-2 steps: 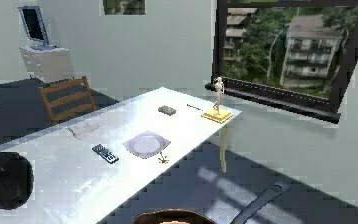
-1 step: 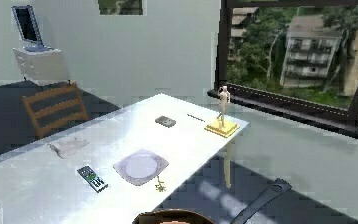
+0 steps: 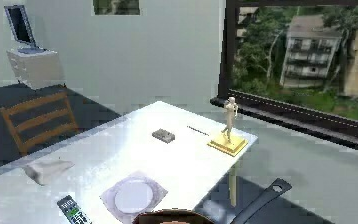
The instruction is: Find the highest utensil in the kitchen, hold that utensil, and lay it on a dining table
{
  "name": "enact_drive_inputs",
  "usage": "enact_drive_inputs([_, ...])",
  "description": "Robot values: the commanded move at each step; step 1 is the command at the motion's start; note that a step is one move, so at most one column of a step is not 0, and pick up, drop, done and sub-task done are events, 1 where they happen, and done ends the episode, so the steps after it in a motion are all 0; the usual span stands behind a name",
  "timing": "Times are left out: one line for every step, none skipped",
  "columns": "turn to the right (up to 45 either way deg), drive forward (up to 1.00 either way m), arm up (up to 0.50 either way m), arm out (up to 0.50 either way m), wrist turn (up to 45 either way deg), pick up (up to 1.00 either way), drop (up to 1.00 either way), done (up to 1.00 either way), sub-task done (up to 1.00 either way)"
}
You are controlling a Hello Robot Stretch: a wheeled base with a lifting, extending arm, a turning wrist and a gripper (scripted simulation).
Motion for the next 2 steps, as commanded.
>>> enact_drive_inputs([45.0, 0.0, 0.0, 0.0, 0.0, 0.0, 0.0, 0.0, 0.0])
enact_drive_inputs([45.0, 0.0, 0.0, 0.0, 0.0, 0.0, 0.0, 0.0, 0.0])
